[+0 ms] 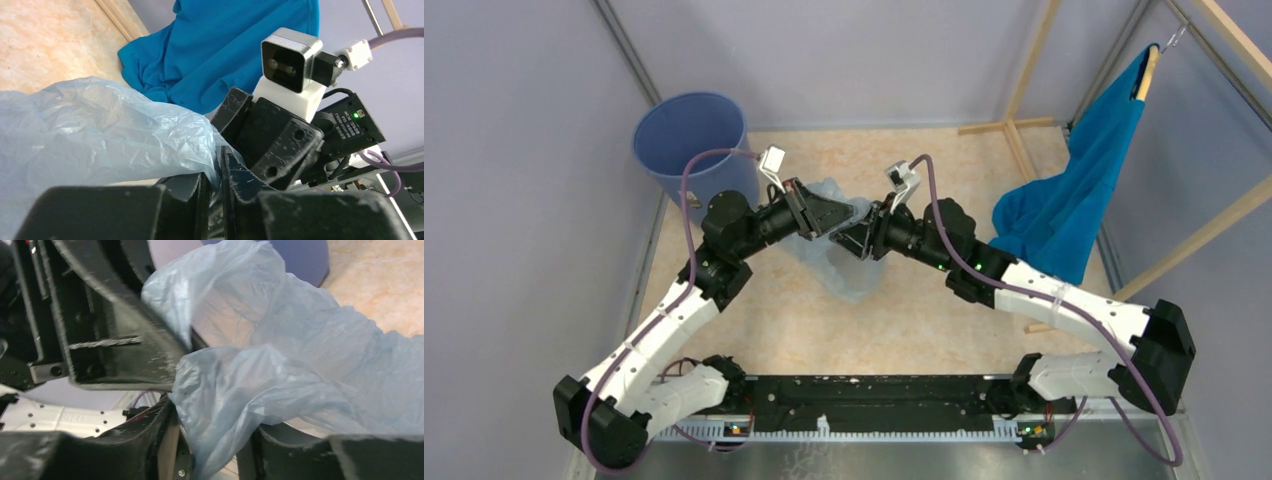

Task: Put the trash bags into the trash bin

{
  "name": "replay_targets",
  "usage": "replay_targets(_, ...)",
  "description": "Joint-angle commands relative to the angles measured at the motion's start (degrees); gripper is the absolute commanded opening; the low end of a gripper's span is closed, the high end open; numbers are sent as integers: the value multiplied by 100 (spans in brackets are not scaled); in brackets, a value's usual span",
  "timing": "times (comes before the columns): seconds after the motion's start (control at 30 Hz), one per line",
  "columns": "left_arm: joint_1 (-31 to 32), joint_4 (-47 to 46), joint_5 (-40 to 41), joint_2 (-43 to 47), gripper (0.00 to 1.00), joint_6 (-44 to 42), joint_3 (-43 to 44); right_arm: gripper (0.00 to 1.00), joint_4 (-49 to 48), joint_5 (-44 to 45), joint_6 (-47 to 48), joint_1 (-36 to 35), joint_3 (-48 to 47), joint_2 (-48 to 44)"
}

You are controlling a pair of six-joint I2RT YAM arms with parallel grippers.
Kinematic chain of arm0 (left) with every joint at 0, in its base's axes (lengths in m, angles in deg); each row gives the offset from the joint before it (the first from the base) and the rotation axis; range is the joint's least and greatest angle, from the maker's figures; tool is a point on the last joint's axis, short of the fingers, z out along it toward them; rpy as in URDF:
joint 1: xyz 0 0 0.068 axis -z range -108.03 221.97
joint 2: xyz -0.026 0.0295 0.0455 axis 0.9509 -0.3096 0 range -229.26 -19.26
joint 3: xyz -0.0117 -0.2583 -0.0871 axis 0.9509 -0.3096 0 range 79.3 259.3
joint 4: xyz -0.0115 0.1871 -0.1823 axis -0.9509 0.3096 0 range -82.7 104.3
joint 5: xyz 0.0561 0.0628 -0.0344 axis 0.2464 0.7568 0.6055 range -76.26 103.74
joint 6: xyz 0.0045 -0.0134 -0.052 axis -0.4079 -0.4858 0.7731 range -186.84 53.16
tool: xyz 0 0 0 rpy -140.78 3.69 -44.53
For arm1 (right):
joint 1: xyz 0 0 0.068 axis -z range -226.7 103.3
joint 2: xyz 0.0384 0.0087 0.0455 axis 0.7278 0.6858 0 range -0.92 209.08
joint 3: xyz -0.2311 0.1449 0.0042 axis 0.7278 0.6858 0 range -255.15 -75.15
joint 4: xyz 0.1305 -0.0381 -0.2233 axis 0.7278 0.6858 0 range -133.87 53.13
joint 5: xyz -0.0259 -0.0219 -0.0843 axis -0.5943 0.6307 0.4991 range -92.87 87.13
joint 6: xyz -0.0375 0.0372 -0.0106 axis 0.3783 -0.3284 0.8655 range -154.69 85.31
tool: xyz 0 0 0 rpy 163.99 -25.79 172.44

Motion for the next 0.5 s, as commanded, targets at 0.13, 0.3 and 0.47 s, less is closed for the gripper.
replay_targets(0.13, 29, 946, 333, 510, 65, -930, 423, 1, -531, 704, 11, -50, 32, -112)
replay_targets(0.3, 25, 3011, 2172, 910, 98, -2497, 1211, 0, 96, 1356, 295, -50, 401, -685)
replay_targets(0.47, 25, 4417, 4408, 729, 99, -3595, 1925, 0, 752, 2032, 793, -50, 865, -1703)
